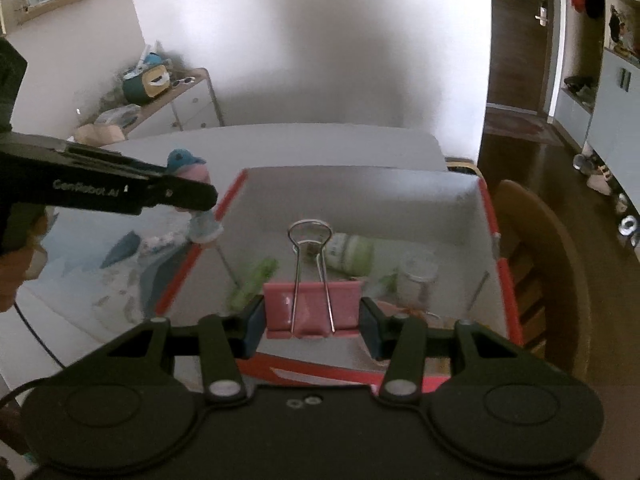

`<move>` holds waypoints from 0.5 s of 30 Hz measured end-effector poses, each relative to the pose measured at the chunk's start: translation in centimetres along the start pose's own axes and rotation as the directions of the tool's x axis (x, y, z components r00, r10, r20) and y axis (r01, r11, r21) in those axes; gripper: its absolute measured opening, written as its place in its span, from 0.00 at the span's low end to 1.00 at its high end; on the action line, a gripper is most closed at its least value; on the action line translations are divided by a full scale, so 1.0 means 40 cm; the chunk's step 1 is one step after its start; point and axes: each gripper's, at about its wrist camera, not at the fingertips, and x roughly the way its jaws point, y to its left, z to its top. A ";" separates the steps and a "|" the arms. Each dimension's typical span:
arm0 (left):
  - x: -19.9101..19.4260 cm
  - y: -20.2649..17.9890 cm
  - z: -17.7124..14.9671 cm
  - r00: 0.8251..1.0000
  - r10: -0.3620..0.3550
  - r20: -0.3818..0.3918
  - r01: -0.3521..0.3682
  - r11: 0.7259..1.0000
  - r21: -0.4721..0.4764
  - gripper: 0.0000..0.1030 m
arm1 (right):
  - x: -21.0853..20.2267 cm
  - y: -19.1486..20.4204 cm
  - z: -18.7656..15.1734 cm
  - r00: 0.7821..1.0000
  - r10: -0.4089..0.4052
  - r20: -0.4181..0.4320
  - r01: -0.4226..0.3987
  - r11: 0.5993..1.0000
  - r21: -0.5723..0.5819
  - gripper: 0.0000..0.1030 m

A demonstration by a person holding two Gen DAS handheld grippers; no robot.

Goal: Organize rigid objects
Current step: 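Carry the pink figurine and pink binder clip into the red box with both tools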

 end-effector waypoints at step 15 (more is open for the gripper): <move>0.189 -0.052 -0.006 0.969 0.064 -0.238 -0.058 0.998 0.033 0.31 | 0.110 -0.083 -0.015 0.995 0.013 -0.102 -0.014 1.000 -0.001 0.47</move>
